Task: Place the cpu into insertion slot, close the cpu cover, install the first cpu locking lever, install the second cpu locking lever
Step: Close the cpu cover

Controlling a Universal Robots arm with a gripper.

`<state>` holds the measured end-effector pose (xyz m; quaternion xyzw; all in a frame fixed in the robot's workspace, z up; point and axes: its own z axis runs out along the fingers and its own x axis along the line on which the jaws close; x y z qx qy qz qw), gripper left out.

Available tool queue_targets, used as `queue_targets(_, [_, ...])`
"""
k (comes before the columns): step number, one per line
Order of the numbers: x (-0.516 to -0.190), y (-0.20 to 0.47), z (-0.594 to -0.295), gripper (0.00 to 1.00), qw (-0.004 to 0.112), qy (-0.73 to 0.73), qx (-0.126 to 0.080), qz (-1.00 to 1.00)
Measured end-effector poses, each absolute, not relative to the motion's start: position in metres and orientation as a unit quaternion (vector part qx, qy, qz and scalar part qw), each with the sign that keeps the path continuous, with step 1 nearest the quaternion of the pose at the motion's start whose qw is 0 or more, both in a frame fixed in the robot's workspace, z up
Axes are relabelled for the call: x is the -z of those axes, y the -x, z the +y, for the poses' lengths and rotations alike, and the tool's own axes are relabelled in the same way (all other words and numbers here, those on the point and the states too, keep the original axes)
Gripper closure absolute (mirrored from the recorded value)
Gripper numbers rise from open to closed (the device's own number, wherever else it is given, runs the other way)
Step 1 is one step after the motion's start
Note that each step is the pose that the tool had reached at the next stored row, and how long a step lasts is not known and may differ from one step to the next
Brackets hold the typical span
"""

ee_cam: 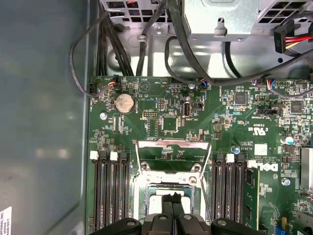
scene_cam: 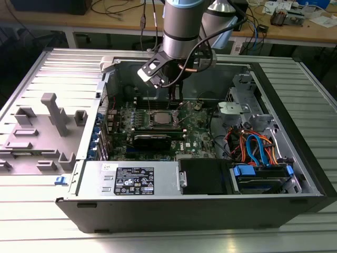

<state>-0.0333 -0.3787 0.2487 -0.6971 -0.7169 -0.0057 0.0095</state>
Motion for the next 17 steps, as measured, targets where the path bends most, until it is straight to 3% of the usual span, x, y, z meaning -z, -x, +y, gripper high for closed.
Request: queue_targets(17, [-0.2498,0.0325,-0.3787,0.89,0.009,0.697,0.006,-0.717])
